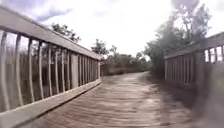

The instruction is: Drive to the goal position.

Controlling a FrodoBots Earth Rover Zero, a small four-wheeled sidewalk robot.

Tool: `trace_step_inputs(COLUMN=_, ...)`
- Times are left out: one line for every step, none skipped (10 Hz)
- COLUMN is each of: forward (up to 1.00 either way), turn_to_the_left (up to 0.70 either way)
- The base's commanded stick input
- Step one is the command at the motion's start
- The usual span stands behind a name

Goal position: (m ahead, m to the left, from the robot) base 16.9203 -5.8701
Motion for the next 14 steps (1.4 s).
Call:
trace_step_inputs(forward=1.00, turn_to_the_left=-0.38)
trace_step_inputs(forward=1.00, turn_to_the_left=-0.24)
trace_step_inputs(forward=1.00, turn_to_the_left=0.00)
trace_step_inputs(forward=1.00, turn_to_the_left=0.00)
trace_step_inputs(forward=1.00, turn_to_the_left=-0.32)
trace_step_inputs(forward=1.00, turn_to_the_left=-0.02)
trace_step_inputs(forward=1.00, turn_to_the_left=0.00)
trace_step_inputs(forward=1.00, turn_to_the_left=0.00)
trace_step_inputs(forward=1.00, turn_to_the_left=0.00)
trace_step_inputs(forward=1.00, turn_to_the_left=0.00)
trace_step_inputs(forward=1.00, turn_to_the_left=0.00)
trace_step_inputs(forward=1.00, turn_to_the_left=0.00)
trace_step_inputs(forward=1.00, turn_to_the_left=0.00)
trace_step_inputs(forward=1.00, turn_to_the_left=0.00)
